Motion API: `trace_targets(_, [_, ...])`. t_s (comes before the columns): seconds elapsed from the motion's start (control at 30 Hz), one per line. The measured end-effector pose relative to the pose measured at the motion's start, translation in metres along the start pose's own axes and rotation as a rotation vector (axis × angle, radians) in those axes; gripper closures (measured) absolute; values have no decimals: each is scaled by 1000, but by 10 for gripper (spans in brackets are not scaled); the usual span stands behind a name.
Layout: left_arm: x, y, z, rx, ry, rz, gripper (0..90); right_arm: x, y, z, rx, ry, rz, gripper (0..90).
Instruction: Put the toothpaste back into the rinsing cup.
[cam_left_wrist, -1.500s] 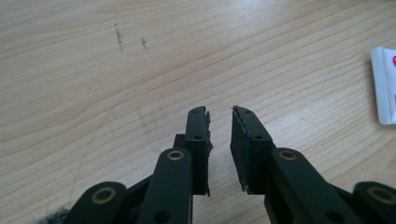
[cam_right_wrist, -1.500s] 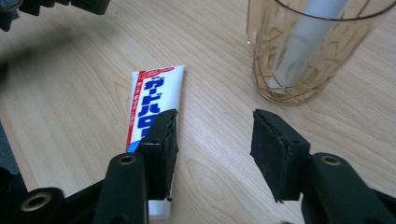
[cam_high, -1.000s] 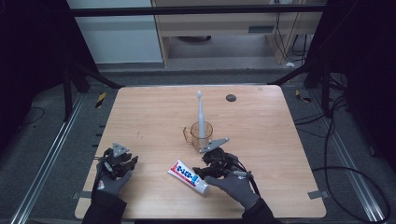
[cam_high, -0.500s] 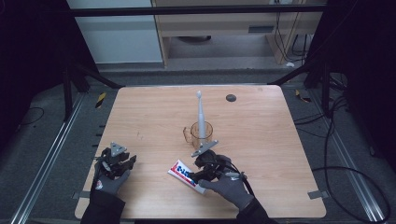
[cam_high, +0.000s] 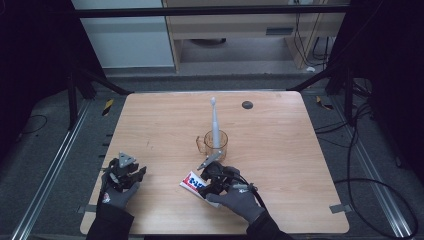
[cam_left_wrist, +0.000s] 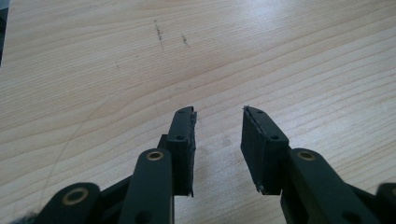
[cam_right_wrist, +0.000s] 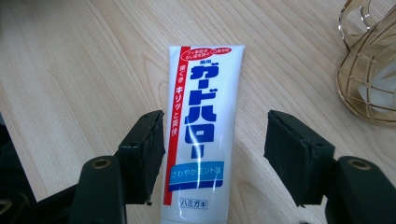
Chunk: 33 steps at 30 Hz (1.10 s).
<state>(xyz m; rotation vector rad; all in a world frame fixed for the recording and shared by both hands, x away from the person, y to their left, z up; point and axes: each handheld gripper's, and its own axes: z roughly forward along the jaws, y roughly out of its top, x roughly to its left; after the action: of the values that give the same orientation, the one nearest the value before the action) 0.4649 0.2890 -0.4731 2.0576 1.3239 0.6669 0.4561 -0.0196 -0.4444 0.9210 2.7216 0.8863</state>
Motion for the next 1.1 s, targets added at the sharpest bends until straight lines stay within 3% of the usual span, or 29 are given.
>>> trace_targets(0.53, [-1,1,0,6,-1,6,640,7,3,20,90,5,-18,356])
trace_targets(1.1, [-1,1,2,13,-6,4,637,3,0,38,174,20,-9,383])
